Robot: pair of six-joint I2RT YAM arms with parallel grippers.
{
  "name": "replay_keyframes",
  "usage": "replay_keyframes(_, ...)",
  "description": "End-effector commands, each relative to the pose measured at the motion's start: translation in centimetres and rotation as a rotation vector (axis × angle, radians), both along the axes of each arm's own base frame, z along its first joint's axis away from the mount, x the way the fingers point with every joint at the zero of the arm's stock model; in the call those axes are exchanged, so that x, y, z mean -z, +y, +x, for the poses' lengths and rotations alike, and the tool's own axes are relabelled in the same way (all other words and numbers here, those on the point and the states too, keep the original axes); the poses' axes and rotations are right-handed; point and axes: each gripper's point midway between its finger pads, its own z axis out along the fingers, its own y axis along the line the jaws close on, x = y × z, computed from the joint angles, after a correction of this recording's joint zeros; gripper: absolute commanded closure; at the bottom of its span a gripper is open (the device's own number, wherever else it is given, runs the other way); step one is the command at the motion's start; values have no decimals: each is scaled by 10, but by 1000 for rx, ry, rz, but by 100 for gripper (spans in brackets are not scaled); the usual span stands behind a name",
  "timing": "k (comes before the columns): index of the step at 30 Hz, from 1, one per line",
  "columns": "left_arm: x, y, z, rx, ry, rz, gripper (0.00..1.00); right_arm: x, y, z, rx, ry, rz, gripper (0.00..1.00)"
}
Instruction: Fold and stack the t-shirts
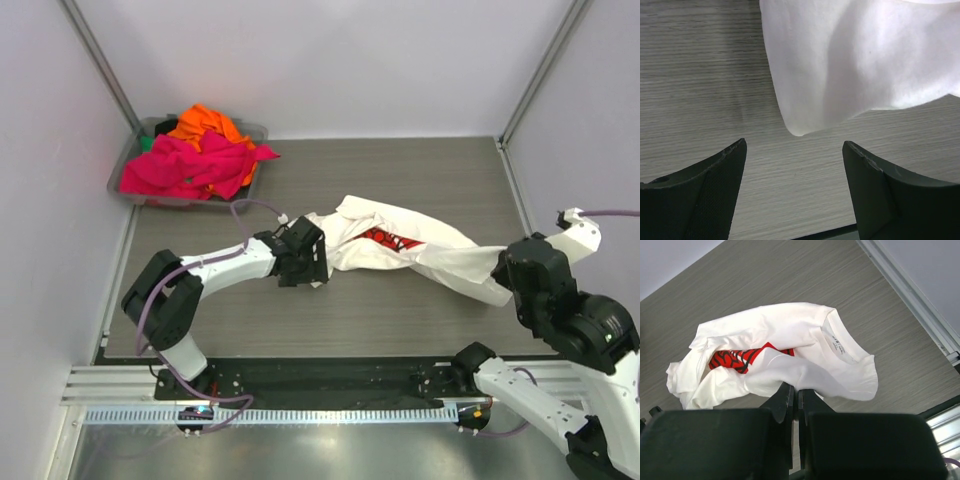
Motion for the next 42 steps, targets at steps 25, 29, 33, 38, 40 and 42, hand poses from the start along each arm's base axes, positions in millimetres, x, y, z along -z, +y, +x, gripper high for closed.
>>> replay_keyframes(25,-14,19,102,-178,-143,13,32,105,52,6,-154,184,124,99)
replay_keyframes(29,5,11,105,-186,-108,-39,36,107,52,7,-155,192,111,99)
replay_keyframes(33,22,-4,103,-177,-59,-100,50,110,51,8,-155,205,97,99)
replay_keyframes(38,18,-13,101,-184,-47,-157,100,110,54,10,-155,211,98,99)
replay_keyframes(40,-5,-9,103,-195,-89,-165,100,105,55,11,-159,202,108,99)
replay_keyframes(42,-24,-2,100,-197,-108,-143,100,96,57,13,-162,183,121,99)
